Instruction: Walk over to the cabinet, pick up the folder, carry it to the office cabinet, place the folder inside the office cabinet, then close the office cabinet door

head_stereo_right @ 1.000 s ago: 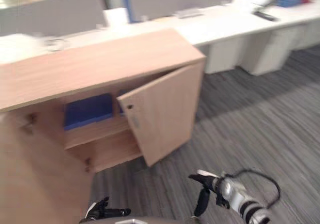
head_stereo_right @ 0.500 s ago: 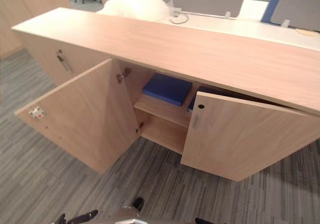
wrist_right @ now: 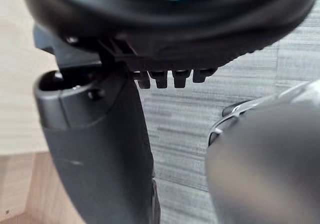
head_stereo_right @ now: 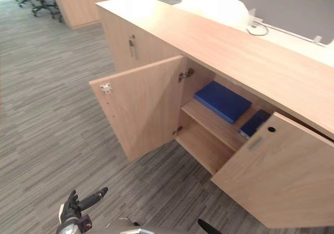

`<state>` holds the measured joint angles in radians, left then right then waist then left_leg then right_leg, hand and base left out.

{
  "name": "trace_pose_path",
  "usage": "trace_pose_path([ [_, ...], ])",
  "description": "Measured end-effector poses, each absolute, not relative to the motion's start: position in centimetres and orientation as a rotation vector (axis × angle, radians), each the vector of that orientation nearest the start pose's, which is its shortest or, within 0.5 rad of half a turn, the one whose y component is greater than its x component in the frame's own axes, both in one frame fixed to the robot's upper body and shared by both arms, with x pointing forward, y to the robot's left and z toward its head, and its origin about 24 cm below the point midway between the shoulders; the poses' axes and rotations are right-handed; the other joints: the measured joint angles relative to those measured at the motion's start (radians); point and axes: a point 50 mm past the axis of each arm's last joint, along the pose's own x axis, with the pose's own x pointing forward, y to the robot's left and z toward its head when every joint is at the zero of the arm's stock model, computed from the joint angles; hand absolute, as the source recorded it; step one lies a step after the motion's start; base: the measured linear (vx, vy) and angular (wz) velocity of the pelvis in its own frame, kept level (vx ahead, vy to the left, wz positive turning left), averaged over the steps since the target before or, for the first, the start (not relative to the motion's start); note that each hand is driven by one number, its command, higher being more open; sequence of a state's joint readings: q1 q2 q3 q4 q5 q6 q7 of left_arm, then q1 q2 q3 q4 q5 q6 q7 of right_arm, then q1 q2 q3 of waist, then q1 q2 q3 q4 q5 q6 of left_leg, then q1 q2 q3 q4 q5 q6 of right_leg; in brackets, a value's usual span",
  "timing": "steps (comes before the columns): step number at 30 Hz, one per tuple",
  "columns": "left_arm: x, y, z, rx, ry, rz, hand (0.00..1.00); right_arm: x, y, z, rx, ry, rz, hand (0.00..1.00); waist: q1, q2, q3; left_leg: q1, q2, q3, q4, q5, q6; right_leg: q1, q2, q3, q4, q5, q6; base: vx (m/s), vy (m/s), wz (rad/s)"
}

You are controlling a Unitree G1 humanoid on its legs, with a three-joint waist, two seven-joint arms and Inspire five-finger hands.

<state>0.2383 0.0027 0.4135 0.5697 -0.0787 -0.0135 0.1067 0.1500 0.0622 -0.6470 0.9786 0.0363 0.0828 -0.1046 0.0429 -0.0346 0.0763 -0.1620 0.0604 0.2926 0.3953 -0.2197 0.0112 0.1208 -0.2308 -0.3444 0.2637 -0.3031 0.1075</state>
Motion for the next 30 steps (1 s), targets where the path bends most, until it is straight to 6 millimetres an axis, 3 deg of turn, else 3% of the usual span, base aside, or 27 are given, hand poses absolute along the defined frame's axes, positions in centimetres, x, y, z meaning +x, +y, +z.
trace_pose_path([
  [2, 9.9, 24.4, -11.8, -0.111, 0.783, 0.603, 1.00, 5.0, -20.9, -16.7, 0.371, 1.174, -0.719, 1.00, 0.004, 0.023, -0.008, 0.035, -0.028, -0.003, -0.103, 0.057, 0.001, 0.013, 0.003, 0.000, -0.054, 0.055, -0.005, 0.04, 0.044, 0.13],
  [5, 9.8, 23.9, -11.9, -0.102, 0.795, 0.576, 1.00, 4.8, -21.1, -16.7, 0.365, 1.180, -0.720, 1.00, 0.004, 0.027, -0.011, 0.107, -0.038, -0.008, -0.236, 0.127, -0.006, 0.040, 0.020, 0.000, -0.086, 0.104, -0.012, 0.03, -0.039, 0.03],
  [8, 10.5, 23.3, -11.7, -0.083, 0.778, 0.524, 1.00, 4.5, -21.4, -16.8, 0.347, 1.194, -0.714, 1.00, -0.009, 0.022, -0.013, 0.155, -0.037, -0.009, -0.342, 0.185, -0.014, 0.040, 0.032, 0.001, -0.094, 0.124, -0.018, 0.01, -0.062, -0.02],
  [13, 12.3, 23.1, -10.8, -0.019, 0.729, 0.462, 1.00, 3.7, -21.3, -17.0, 0.328, 1.234, -0.702, 1.00, -0.032, 0.019, -0.013, 0.189, -0.033, -0.007, -0.422, 0.231, -0.018, 0.041, 0.052, 0.014, -0.115, 0.146, -0.030, -0.01, -0.025, -0.05],
  [17, 14.7, 24.6, -9.3, 0.046, 0.652, 0.457, 1.00, 2.9, -21.6, -17.1, 0.307, 1.263, -0.695, 1.00, -0.052, 0.029, -0.010, 0.221, -0.030, -0.001, -0.447, 0.245, -0.018, 0.061, 0.060, 0.030, -0.132, 0.164, -0.035, -0.05, 0.004, -0.08],
  [22, 19.3, 26.3, -6.4, 0.121, 0.515, 0.438, 1.00, 2.5, -22.1, -17.0, 0.283, 1.273, -0.683, 1.00, -0.057, 0.053, 0.001, 0.237, -0.034, 0.005, -0.482, 0.277, -0.019, 0.064, 0.067, 0.051, -0.153, 0.175, -0.036, -0.11, 0.004, -0.08],
  [27, 21.6, 28.5, -5.5, 0.163, 0.512, 0.469, 1.00, 2.2, -22.3, -17.1, 0.271, 1.294, -0.672, 1.00, -0.065, 0.058, 0.003, 0.244, -0.038, 0.024, -0.488, 0.290, -0.027, 0.073, 0.067, 0.071, -0.190, 0.172, -0.034, -0.11, -0.020, -0.18],
  [30, 22.3, 30.1, -5.3, 0.173, 0.547, 0.500, 1.00, 2.1, -22.3, -17.1, 0.269, 1.296, -0.658, 1.00, -0.080, 0.059, 0.010, 0.244, -0.049, 0.028, -0.489, 0.292, -0.035, 0.073, 0.061, 0.084, -0.206, 0.151, -0.017, -0.14, -0.016, -0.14],
])
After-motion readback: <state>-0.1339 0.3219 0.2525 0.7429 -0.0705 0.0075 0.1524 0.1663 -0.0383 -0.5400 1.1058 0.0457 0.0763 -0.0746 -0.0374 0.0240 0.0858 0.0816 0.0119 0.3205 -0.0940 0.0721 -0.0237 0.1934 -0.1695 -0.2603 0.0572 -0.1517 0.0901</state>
